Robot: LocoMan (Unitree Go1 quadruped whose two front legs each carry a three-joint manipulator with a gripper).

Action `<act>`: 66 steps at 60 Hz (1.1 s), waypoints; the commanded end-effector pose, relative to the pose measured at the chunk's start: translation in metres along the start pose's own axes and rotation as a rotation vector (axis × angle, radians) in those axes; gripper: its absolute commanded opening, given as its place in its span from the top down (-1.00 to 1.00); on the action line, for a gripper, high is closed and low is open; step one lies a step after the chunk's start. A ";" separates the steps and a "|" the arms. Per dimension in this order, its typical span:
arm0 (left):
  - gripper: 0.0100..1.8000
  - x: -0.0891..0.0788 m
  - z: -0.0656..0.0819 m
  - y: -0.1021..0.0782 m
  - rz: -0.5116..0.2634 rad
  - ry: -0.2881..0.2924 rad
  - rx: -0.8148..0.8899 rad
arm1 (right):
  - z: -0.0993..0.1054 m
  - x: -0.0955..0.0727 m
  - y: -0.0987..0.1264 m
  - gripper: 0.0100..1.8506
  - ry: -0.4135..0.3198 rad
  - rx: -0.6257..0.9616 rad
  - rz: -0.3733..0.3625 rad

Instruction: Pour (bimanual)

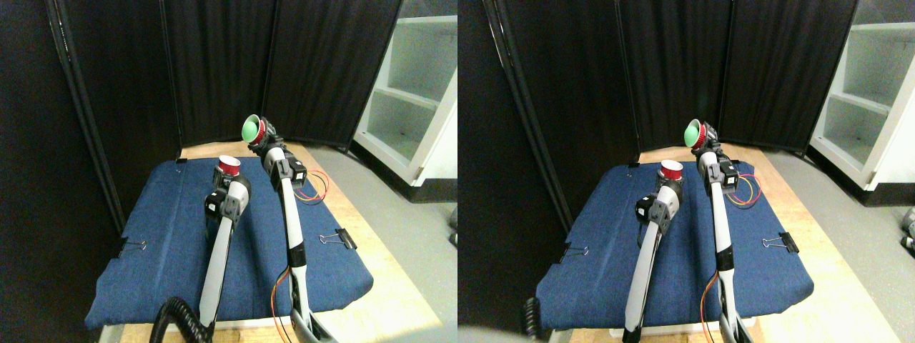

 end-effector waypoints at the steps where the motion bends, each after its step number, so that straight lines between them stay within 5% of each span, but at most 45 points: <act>1: 1.00 0.000 -0.002 -0.007 -0.028 0.013 -0.016 | 0.004 0.003 0.007 1.00 -0.029 -0.025 0.024; 66: 1.00 0.007 -0.005 -0.008 -0.005 -0.004 -0.013 | -0.004 0.008 0.011 1.00 0.005 -0.249 0.101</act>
